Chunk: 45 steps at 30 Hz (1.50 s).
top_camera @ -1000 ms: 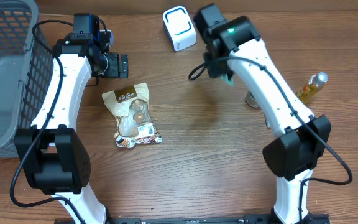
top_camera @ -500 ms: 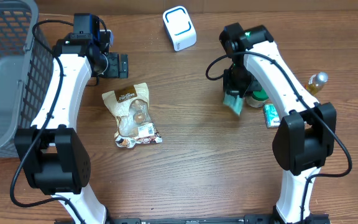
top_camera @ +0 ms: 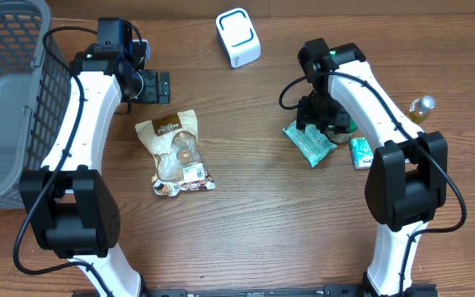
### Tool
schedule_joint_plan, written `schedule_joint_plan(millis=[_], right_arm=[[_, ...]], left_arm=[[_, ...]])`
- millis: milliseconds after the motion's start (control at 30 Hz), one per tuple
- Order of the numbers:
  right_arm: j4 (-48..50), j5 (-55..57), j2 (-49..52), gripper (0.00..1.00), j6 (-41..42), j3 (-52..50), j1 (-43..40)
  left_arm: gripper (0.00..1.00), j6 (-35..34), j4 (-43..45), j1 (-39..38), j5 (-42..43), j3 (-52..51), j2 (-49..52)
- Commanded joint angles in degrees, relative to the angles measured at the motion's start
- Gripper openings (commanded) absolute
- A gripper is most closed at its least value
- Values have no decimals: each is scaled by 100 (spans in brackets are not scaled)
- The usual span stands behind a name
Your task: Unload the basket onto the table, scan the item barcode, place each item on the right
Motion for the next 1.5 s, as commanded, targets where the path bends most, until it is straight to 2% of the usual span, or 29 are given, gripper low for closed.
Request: schedule_joint_plan(millis=[0,333,467,600,667,733,767,800,1333,1467], right_arm=[[116,-573,-17,70,9,-31,247],[1322,-2317,-17,70,15,-63,1491],[2017,-2308,-17,70,11,-72,2055],[2824,-1775,-17,70,9,-72,2621],[3073,-1266,-15,60,11,-72,2826],[3296,-837,-15,36,11,-72,3036],[3373,-732,-15,18,11,-72,3104],[3486,-619,-4,4,9,-72,3193],[4774,-601,1014,4,-35,-72,3340],[4765,-455,1180,4,-249,-72,3292]], left_arm=[[100,-15,9,9,-35,9,-59],[99,-15,9,9,-35,9,-59],[100,-15,9,9,-35,9,-59],[100,-15,9,9,-35,9,-59],[100,-15,9,9,-35,9,-59],[100,-15,9,9,-35,9,-59],[100,-15,9,9,-35,9,-59],[100,-15,9,9,-35,9,-59],[100,-15,9,9,-35,9,-59],[100,-15,9,9,-35,9,-59]])
